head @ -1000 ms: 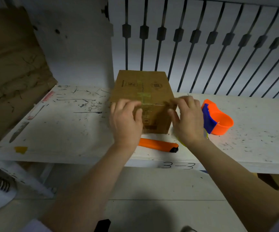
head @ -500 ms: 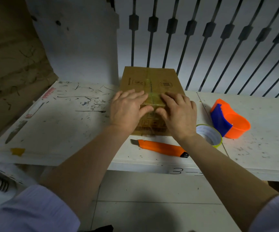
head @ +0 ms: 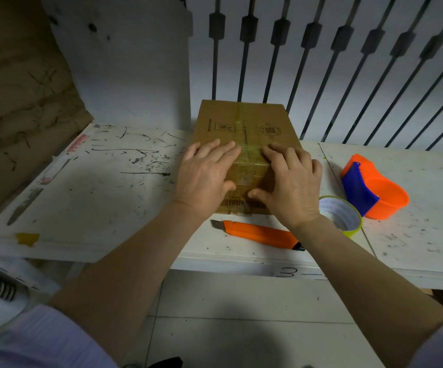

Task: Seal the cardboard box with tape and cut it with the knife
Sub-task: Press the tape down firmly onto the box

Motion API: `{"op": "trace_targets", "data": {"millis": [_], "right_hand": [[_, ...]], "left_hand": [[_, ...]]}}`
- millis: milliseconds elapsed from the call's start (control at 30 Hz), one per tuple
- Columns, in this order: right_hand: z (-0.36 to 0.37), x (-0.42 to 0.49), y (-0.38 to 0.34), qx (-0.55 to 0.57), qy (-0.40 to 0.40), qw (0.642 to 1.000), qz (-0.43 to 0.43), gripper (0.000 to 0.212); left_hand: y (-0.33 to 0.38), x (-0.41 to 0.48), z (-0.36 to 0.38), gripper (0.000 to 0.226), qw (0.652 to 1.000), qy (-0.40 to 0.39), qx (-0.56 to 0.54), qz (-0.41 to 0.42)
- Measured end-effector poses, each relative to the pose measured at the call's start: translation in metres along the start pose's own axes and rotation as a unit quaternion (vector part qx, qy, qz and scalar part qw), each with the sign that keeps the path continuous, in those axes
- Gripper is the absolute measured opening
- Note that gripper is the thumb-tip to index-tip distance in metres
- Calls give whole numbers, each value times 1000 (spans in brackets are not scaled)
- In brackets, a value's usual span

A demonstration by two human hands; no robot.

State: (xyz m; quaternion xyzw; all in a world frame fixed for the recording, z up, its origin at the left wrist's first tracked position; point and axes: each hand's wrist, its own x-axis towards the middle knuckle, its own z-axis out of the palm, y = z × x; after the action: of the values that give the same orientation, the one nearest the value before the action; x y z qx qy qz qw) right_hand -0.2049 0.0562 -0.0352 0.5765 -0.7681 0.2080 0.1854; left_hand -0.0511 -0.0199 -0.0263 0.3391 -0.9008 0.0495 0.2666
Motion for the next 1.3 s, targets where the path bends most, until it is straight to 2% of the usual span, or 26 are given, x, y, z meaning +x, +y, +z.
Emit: {"op": "trace_targets", "data": {"millis": [200, 367, 500, 567, 700, 800, 900, 1000, 1200, 1300], "right_hand": [[-4, 6, -23, 45, 21, 994, 100, 71], [3, 2, -14, -26, 11, 999, 44, 82], [1, 2, -9, -32, -2, 999, 17, 88], [-1, 1, -4, -25, 8, 1000, 1, 81], [1, 3, -4, 10, 33, 999, 27, 55], [6, 3, -6, 10, 48, 999, 17, 47], [6, 0, -2, -10, 58, 998, -11, 51], [3, -2, 0, -20, 40, 999, -26, 59], [-3, -2, -1, -12, -5, 1000, -7, 83], [-1, 0, -9, -12, 6, 1000, 24, 75]], "left_hand": [[-6, 0, -8, 81, 997, -72, -11, -3], [-4, -1, -6, 83, 999, -53, -11, -3], [-4, -1, -5, 84, 999, -38, -23, -10], [-1, 0, -4, 84, 999, -25, -30, -19], [10, 4, 3, 77, 998, 19, -14, -64], [13, 5, 10, 67, 996, 53, 10, -68], [13, 4, 12, 65, 996, 60, 17, -64], [11, 1, 9, 69, 998, 34, 28, -51], [1, -3, 1, 78, 1000, -17, 9, -15], [0, -2, -1, 76, 999, -28, -12, -21]]}}
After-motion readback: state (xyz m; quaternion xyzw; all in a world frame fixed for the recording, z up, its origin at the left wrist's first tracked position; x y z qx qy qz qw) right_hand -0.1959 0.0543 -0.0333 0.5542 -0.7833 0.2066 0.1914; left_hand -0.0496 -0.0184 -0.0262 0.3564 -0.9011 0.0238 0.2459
